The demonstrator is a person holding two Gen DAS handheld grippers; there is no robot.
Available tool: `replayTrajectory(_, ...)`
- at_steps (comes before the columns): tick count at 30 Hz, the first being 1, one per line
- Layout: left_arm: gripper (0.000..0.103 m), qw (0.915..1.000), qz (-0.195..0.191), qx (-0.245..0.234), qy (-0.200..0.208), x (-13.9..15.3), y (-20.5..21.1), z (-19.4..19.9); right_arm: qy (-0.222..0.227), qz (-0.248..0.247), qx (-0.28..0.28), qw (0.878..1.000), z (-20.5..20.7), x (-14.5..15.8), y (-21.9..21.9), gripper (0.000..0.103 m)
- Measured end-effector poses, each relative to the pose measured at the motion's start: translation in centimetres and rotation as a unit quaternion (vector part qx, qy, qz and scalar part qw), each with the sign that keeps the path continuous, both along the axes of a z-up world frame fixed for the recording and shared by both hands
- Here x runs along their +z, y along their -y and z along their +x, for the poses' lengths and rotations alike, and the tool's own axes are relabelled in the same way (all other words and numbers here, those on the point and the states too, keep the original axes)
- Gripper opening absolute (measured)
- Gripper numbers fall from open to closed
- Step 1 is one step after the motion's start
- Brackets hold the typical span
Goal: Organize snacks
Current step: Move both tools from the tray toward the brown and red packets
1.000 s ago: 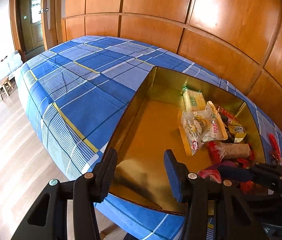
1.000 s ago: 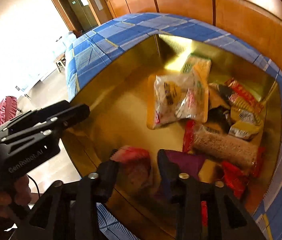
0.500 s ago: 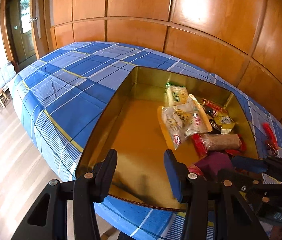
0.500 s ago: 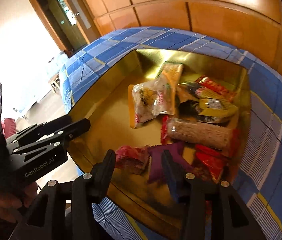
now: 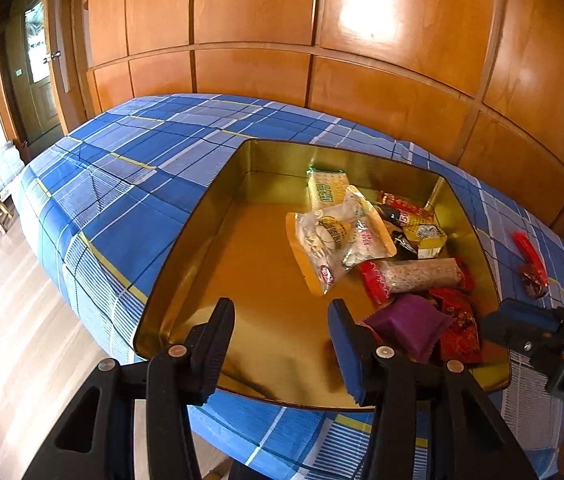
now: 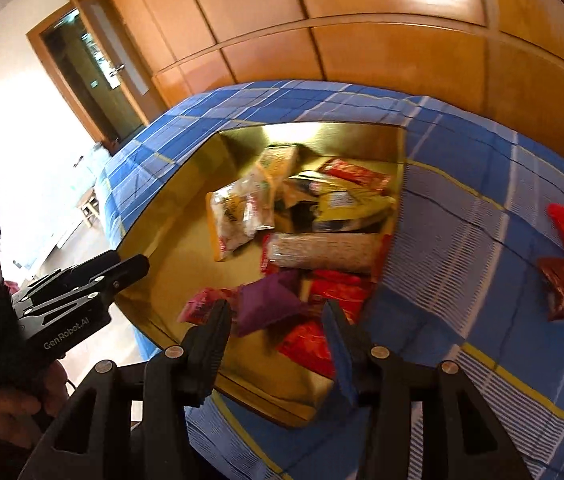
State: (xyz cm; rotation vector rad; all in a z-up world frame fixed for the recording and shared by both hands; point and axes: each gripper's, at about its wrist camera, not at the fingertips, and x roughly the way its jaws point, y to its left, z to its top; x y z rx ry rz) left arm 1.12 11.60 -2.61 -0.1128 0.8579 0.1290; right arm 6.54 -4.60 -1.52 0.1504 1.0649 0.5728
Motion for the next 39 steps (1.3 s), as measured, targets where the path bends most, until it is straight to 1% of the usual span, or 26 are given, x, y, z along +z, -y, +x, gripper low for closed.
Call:
replayTrajectory(8, 0.049, 0.9998, 0.007, -0.016, -0.001, 0.1, 1.2, -0.1, 0.011, -0.013, -0.036, 0.999, -0.2, 0.3, 3.4, 0.048)
replayTrajectory(11, 0.049, 0.9996, 0.011, -0.026, 0.000, 0.2, 1.8, -0.1, 0.006, -0.018, -0.048, 0.999, -0.2, 0.0, 4.7, 0.048)
replayTrajectory(15, 0.049, 0.9990, 0.018, -0.041, 0.001, 0.3, 2.6, -0.1, 0.000, -0.036, -0.067, 0.997, -0.1, -0.4, 7.1, 0.048)
replayTrajectory(20, 0.049, 0.9980, 0.023, -0.059, -0.001, 0.4, 3.7, 0.1, 0.004, -0.061, -0.095, 0.994, 0.2, -0.2, 10.7, 0.048)
replayTrajectory(25, 0.049, 0.9956, 0.028, -0.089, -0.004, 0.5, 5.3, 0.4, 0.008, -0.104, -0.124, 0.987, 0.7, 0.3, 15.6, 0.048)
replayTrajectory(30, 0.050, 0.9897, 0.031, -0.140, -0.004, 1.1, 7.9, 0.7, -0.006, -0.163, -0.157, 0.974, 1.4, -0.4, 21.5, 0.048)
replayTrajectory(33, 0.054, 0.9840, 0.034, -0.175, -0.001, 1.6, 10.1, 1.1, -0.031, -0.179, -0.187, 0.965, 1.7, -1.7, 25.6, 0.048)
replayTrajectory(35, 0.055, 0.9784, 0.038, -0.203, 0.001, 1.9, 12.0, 1.4, -0.050, -0.180, -0.215, 0.959, 1.6, -2.9, 28.3, 0.048)
replayTrajectory(36, 0.055, 0.9744, 0.042, -0.221, 0.001, 2.0, 13.2, 1.6, -0.061, -0.171, -0.232, 0.956, 1.3, -3.7, 29.8, 0.048)
replayTrajectory(38, 0.058, 0.9673, 0.045, -0.250, -0.003, 2.1, 15.2, 2.1, -0.081, -0.151, -0.257, 0.951, 0.9, -4.7, 31.3, 0.048)
replayTrajectory(39, 0.059, 0.9636, 0.041, -0.264, -0.010, 2.0, 16.3, 2.5, -0.104, -0.153, -0.274, 0.944, 1.0, -5.1, 31.9, 0.048)
